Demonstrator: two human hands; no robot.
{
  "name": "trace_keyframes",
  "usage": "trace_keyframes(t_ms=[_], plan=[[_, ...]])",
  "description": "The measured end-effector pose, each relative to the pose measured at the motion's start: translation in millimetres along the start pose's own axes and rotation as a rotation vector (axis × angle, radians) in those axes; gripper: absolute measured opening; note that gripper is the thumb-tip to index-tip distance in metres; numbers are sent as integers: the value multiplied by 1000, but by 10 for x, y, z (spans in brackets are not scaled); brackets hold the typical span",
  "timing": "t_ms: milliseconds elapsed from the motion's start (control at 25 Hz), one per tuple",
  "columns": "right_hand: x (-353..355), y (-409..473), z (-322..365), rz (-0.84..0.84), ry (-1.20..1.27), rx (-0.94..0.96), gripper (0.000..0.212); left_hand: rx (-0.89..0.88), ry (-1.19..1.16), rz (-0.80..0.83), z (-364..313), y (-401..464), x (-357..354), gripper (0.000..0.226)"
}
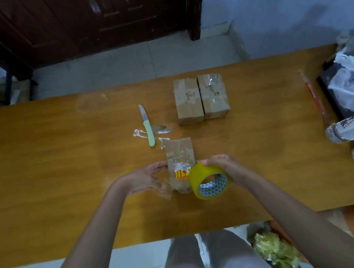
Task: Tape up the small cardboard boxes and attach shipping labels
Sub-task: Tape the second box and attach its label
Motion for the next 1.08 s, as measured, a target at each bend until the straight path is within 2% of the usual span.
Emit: trace_keyframes(t_ms=[80,200,240,320,400,520,640,840,1080], plan=[[8,-22,28,-11,53,22,21,20,74,-62,-28,-69,91,74],[138,-160,188,25,120,124,12,35,302,-217,-120,-224,295,26],[185,-231,276,22,120,171,16,15,369,-212,-189,-269,303,13],[306,-366,533,-64,25,325,45,-29,455,-171,-353,-338,265,2],[360,-510,811,-127,-92,479,50,-64,506,-174,-478,-390,264,3],[442,-591,1075,-165,-224,617,39,-102,446,-179,-614,-343,333,4],[502,-546,1096,-258,-319,644,33,-117,298,-202,-625,-211,419,11],[506,-313,908,-349,-425,621,32,-128,309,-396,-565,65,469,18],[508,-133,805,-397,-499,621,37,-73,310,-461,-425,225,552,27]])
Point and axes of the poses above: each hand's wrist, its own y-axis towards the middle knuckle, its own x-axis out of the back of the hand, z = x × y, the point moved 8 cm from there along y, towards the middle knuckle, and after that the axes turned 4 degrees about -z, right-handed, at the moved point
